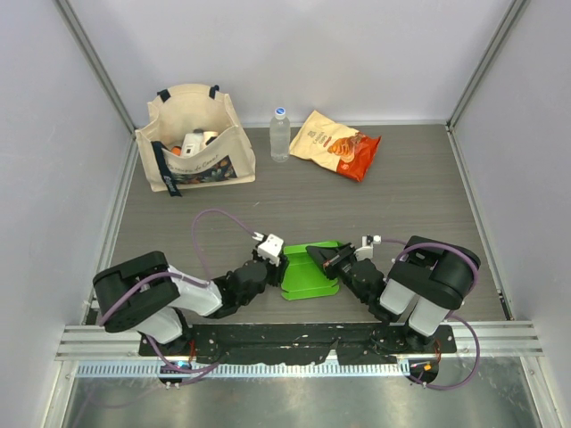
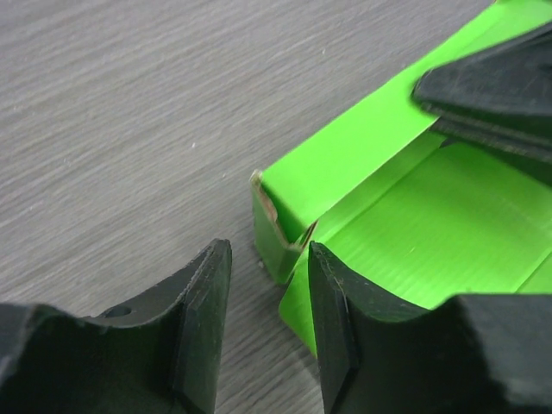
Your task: Fold the paper box
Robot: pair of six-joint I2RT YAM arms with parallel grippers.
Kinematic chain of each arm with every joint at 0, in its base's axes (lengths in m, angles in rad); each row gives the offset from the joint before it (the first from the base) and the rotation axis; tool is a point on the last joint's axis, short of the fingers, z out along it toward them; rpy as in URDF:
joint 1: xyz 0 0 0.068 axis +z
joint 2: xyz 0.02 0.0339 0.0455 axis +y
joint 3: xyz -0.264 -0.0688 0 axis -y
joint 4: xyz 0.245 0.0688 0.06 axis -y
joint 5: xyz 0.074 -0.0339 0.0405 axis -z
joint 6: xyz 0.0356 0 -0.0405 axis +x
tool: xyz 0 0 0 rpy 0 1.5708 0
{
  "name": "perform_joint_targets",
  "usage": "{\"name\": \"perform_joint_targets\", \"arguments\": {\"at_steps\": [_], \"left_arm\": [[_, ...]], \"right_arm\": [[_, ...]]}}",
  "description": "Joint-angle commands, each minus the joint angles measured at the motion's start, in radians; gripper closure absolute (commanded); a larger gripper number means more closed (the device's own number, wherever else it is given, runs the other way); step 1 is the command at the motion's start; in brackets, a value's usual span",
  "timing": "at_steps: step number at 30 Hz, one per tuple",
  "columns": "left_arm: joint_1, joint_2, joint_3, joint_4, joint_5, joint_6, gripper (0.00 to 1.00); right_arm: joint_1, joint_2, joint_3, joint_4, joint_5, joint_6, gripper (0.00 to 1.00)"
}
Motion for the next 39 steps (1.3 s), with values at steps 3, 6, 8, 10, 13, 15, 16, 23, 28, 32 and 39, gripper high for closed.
{"name": "perform_joint_targets", "arguments": {"at_steps": [3, 6, 8, 10, 13, 15, 16, 23, 28, 32, 39], "left_arm": [[0.004, 0.042, 0.061, 0.085, -0.063, 0.045, 0.62], [0.004, 0.074, 0.074, 0.100, -0.096, 0.065, 0.71], [0.004, 0.100, 0.087, 0.100, -0.132, 0.073, 0.78], [0.001, 0.139, 0.106, 0.100, -0.219, 0.059, 0.86], [-0.016, 0.244, 0.162, 0.106, -0.460, 0.007, 1.00], [-0.027, 0.303, 0.208, 0.079, -0.540, -0.033, 1.00], [-0.035, 0.324, 0.254, 0.024, -0.570, -0.067, 1.00], [-0.067, 0.368, 0.241, 0.091, -0.550, -0.087, 1.00], [-0.067, 0.312, 0.138, 0.217, -0.407, -0.042, 0.86], [-0.065, 0.236, 0.051, 0.253, -0.282, -0.082, 0.47], [-0.062, -0.051, -0.073, 0.095, -0.145, -0.124, 0.43]], "right_arm": [[0.007, 0.025, -0.028, 0.083, -0.030, -0.021, 0.99], [0.009, 0.022, -0.026, 0.071, -0.032, -0.019, 0.99], [0.009, 0.016, -0.019, 0.064, -0.035, -0.018, 0.99], [0.012, 0.013, -0.014, 0.042, -0.032, -0.012, 0.99], [0.046, 0.002, 0.001, 0.002, 0.016, 0.013, 0.99], [0.056, 0.019, 0.014, 0.014, 0.051, 0.030, 0.99], [0.063, 0.030, 0.029, 0.031, 0.057, 0.030, 0.99], [0.067, 0.111, 0.031, 0.119, 0.079, 0.050, 0.99], [0.063, 0.110, 0.018, 0.131, 0.097, 0.042, 0.99], [0.053, 0.104, 0.017, 0.131, 0.086, 0.028, 0.99], [0.047, 0.108, 0.027, 0.123, 0.057, 0.022, 0.99]]}}
